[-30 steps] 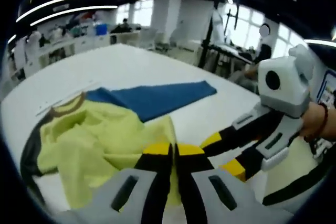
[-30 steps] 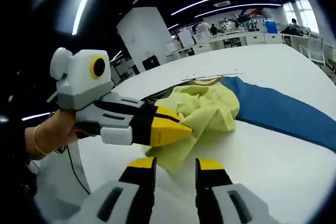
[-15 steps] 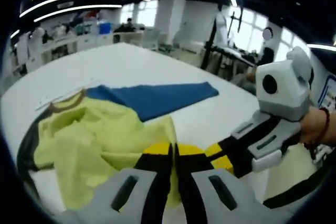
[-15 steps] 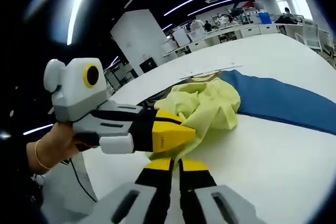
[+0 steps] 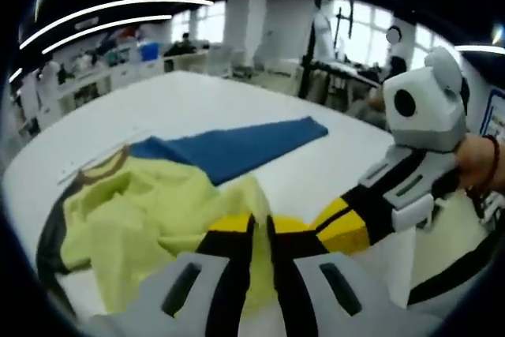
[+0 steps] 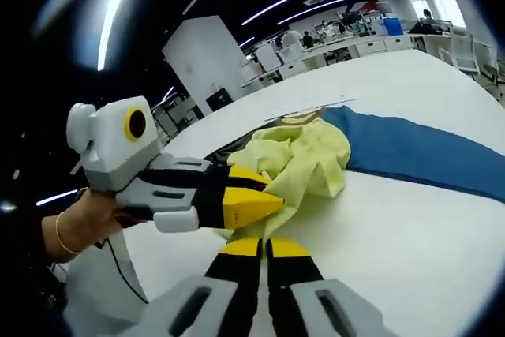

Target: Fold the garment on the visible template until the final outline fits inside the template.

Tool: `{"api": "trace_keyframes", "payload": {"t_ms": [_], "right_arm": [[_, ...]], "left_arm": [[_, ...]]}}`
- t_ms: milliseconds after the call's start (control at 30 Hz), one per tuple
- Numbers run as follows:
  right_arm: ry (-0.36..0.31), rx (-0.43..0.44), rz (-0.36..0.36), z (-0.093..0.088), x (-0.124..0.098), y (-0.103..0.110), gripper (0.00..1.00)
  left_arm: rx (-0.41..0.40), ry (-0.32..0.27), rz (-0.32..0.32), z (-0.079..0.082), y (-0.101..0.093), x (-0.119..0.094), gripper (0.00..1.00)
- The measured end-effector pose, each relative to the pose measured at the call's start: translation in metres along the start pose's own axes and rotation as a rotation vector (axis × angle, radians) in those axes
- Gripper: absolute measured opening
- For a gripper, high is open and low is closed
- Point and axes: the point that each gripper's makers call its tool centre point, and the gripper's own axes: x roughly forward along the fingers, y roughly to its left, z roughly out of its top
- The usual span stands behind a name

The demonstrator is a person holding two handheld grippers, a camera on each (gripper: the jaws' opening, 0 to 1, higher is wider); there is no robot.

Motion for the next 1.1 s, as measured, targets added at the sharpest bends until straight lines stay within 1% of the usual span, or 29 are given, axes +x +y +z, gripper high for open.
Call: {"api": "trace_keyframes", "payload": {"t_ms": [67,167,200,233,267,333,400,433,567,767,833,867,1000,1033,1100], "right_arm": [[-0.004,-0.001,-0.004,0.001,-0.002,-0.001,0.0],[-0.012,-0.001,-0.023,0.003,-0.007,-0.007,0.0],[-0.012,0.002,-0.031,0.004,-0.008,-0.009,0.0],[-0.011,0.002,-0.033,0.004,-0.009,-0.01,0.0],[-0.009,0.0,-0.042,0.004,-0.011,-0.013,0.0],[-0.011,-0.002,-0.052,0.005,-0.013,-0.016,0.0],[-0.014,-0.001,-0.056,0.007,-0.016,-0.017,0.0],[-0.017,-0.003,-0.061,0.008,-0.017,-0.019,0.0],[-0.009,-0.014,-0.08,0.009,-0.021,-0.024,0.0],[-0.013,-0.01,-0.116,0.013,-0.029,-0.035,0.0],[-0.021,-0.007,-0.131,0.016,-0.033,-0.041,0.0],[-0.03,0.0,-0.141,0.019,-0.036,-0.044,0.0],[-0.041,0.018,-0.17,0.025,-0.04,-0.054,0.0],[-0.042,0.023,-0.173,0.026,-0.041,-0.055,0.0],[-0.043,0.033,-0.179,0.027,-0.041,-0.058,0.0]], "left_arm": [[0.007,-0.01,0.009,0.003,0.002,-0.005,0.18],[0.027,-0.042,0.037,0.011,0.014,-0.019,0.27],[0.022,-0.054,0.063,0.013,0.021,-0.025,0.3],[0.02,-0.058,0.07,0.014,0.024,-0.027,0.34],[0.011,-0.07,0.092,0.016,0.033,-0.036,0.36],[0.001,-0.078,0.13,0.015,0.047,-0.047,0.41],[-0.002,-0.079,0.153,0.012,0.058,-0.055,0.44],[-0.009,-0.074,0.177,0.009,0.067,-0.061,0.45],[-0.031,-0.053,0.231,-0.003,0.088,-0.076,0.46],[-0.068,0.005,0.341,-0.032,0.124,-0.105,0.44],[-0.088,0.03,0.368,-0.043,0.132,-0.111,0.42],[-0.093,0.033,0.373,-0.046,0.133,-0.113,0.41],[-0.11,0.064,0.383,-0.063,0.134,-0.117,0.39],[-0.112,0.088,0.382,-0.07,0.132,-0.117,0.39],[-0.107,0.117,0.375,-0.079,0.127,-0.116,0.39]]}}
